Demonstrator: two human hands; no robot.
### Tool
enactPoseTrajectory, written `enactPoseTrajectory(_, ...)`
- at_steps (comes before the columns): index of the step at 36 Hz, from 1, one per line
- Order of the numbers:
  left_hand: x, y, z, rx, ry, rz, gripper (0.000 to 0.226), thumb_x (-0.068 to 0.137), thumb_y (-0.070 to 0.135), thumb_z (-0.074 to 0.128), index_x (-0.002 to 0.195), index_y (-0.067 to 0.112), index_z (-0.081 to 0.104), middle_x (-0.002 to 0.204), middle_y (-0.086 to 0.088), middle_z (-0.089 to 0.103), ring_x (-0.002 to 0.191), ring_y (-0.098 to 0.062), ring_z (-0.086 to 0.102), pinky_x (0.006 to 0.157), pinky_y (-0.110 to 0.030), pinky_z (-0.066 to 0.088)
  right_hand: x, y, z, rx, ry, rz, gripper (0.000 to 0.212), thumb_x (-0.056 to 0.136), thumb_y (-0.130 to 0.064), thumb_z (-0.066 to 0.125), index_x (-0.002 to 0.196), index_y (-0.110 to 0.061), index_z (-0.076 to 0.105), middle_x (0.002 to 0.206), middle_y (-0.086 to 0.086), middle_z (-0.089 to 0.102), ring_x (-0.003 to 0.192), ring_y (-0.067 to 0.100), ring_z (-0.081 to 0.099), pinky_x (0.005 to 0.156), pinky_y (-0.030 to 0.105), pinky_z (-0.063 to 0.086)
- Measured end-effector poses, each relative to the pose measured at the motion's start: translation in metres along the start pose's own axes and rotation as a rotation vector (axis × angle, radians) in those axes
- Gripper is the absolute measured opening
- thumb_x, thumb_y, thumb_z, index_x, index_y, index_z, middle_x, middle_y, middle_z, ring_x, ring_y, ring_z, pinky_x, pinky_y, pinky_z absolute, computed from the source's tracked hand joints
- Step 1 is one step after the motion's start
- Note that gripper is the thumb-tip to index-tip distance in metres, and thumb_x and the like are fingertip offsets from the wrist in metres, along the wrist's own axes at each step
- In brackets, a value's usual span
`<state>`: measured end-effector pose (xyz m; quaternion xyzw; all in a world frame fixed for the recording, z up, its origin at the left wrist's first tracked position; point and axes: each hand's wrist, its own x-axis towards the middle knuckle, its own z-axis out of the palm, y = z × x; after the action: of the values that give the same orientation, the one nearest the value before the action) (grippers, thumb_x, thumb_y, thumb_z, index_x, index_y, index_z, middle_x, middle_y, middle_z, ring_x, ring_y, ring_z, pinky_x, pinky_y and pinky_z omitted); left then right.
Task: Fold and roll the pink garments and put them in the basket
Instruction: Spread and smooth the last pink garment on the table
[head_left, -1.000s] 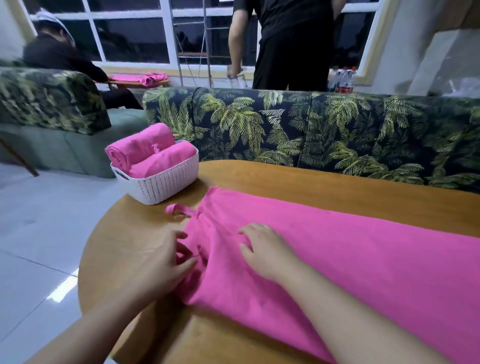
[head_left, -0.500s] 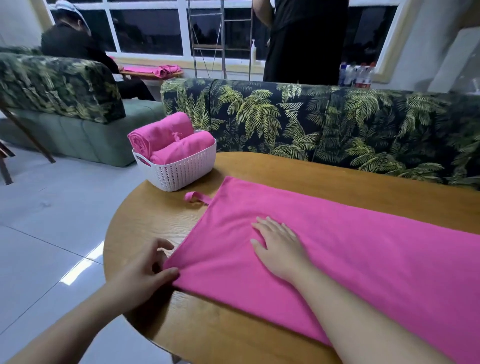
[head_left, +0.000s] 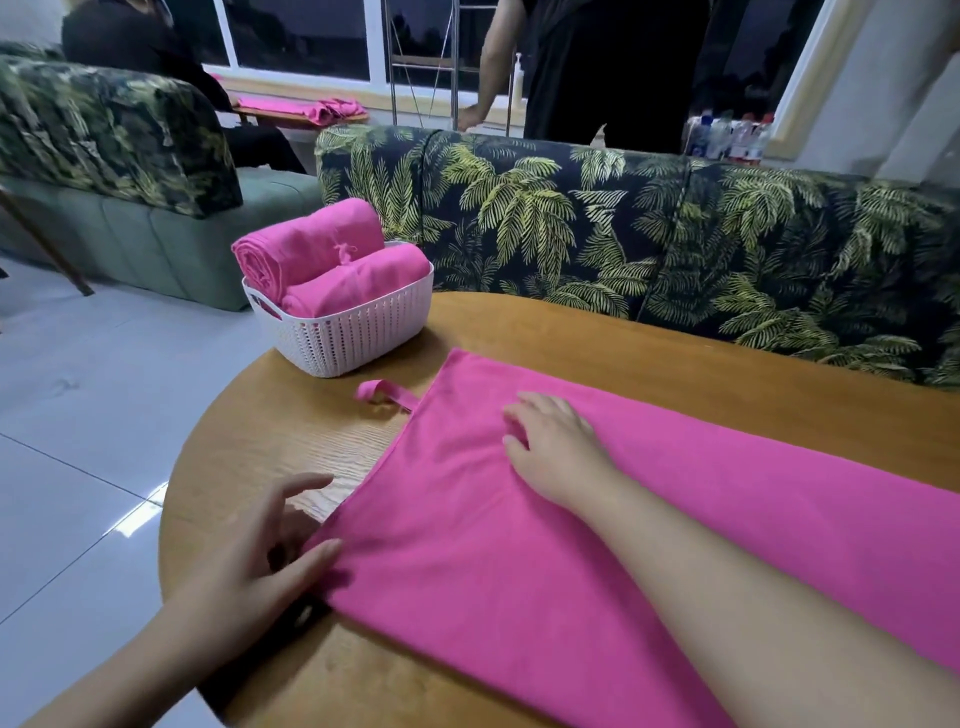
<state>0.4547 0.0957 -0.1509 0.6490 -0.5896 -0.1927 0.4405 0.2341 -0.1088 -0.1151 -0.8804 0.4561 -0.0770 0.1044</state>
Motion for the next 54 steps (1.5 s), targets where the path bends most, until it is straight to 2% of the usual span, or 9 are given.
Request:
enactPoseTrajectory(17,-0.007,0.001,-0.002,0.194,0.019,-0.071,0.020,0.074,0.052,0.051,0.090,0.040,0.053,0.053,0.009,0.049,0.047,-0.006,0.043,0.049,-0.023,0.035,0.086,0.016,0.017,-0.116,-0.194,-0.051,0.052,0.101,-0.053,0.014,0.151,-0.043,0.008,0.162,-0.008,-0.001,0.149,0.016,-0.004,0.118,0.051,-0.003)
enactPoseTrajectory(21,-0.003,0.005,-0.002,0.382,0.088,0.137,0.016,0.079,0.040,0.052,0.094,0.040,0.052,0.086,0.024,0.048,0.085,0.003,0.047,0.077,-0.007,0.033,0.069,0.013,0.010,-0.052,-0.120,-0.109,0.054,0.103,-0.041,0.028,0.154,-0.031,0.011,0.162,-0.005,-0.001,0.148,0.013,-0.009,0.118,0.045,-0.006)
enactPoseTrajectory(27,-0.003,0.004,0.001,0.489,0.004,0.475,0.027,0.095,0.025,0.040,0.114,0.032,0.057,0.129,0.011,0.055,0.132,-0.013,0.043,0.109,-0.031,0.030,-0.022,-0.008,0.001,-0.091,-0.153,-0.285,0.056,0.101,-0.039,0.035,0.153,-0.031,0.016,0.162,-0.006,-0.002,0.148,0.014,-0.012,0.118,0.041,-0.009)
enactPoseTrajectory(32,-0.009,0.019,0.008,0.602,-0.404,0.621,0.049,0.097,0.054,0.042,0.142,0.036,0.042,0.151,0.013,0.038,0.139,-0.009,0.035,0.110,-0.029,0.030,-0.111,-0.019,0.001,-0.048,-0.327,-0.262,0.060,0.099,-0.056,0.022,0.153,-0.035,0.005,0.161,-0.011,-0.009,0.145,0.007,-0.018,0.118,0.037,-0.013)
enactPoseTrajectory(37,-0.006,0.010,0.009,0.649,-0.438,0.552,0.048,0.097,0.060,0.037,0.141,0.044,0.041,0.147,0.017,0.042,0.139,-0.011,0.035,0.110,-0.028,0.028,-0.168,-0.017,0.001,-0.074,-0.345,-0.310,0.090,0.073,-0.073,0.004,0.153,-0.034,-0.001,0.159,-0.016,-0.013,0.143,0.005,-0.022,0.113,0.032,-0.021)
enactPoseTrajectory(40,-0.003,0.016,0.006,0.655,-0.402,0.610,0.046,0.101,0.052,0.033,0.128,0.028,0.061,0.132,0.007,0.059,0.124,-0.018,0.054,0.107,-0.022,0.034,-0.186,-0.011,0.003,-0.069,-0.213,-0.325,0.070,0.091,-0.070,0.026,0.150,-0.032,0.029,0.157,-0.013,0.021,0.146,0.010,0.013,0.120,0.035,0.008)
enactPoseTrajectory(43,-0.006,0.018,0.000,0.637,-0.369,0.584,0.044,0.102,0.048,0.027,0.125,0.029,0.060,0.125,0.003,0.065,0.116,-0.018,0.061,0.095,-0.030,0.048,-0.198,-0.003,0.004,-0.063,0.010,-0.370,0.043,0.089,-0.048,0.043,0.118,-0.026,0.064,0.109,-0.009,0.059,0.099,0.012,0.057,0.086,0.028,0.053)
enactPoseTrajectory(50,-0.002,0.026,-0.004,0.627,-0.323,0.456,0.039,0.082,0.019,0.058,0.118,0.034,0.054,0.115,0.002,0.067,0.098,-0.021,0.067,0.084,-0.035,0.055,-0.219,0.015,-0.008,-0.138,0.045,-0.367,0.044,0.079,-0.033,0.045,0.115,-0.023,0.067,0.095,-0.008,0.055,0.084,0.010,0.055,0.077,0.020,0.049)
enactPoseTrajectory(54,0.000,0.041,0.002,0.795,-0.317,0.443,0.035,0.075,0.036,0.066,0.108,0.030,0.057,0.098,0.006,0.067,0.075,-0.020,0.068,0.061,-0.032,0.056,-0.225,0.028,-0.013,-0.217,0.003,-0.357,0.052,0.071,-0.030,0.042,0.117,-0.021,0.065,0.102,-0.007,0.057,0.088,0.010,0.056,0.080,0.020,0.049)
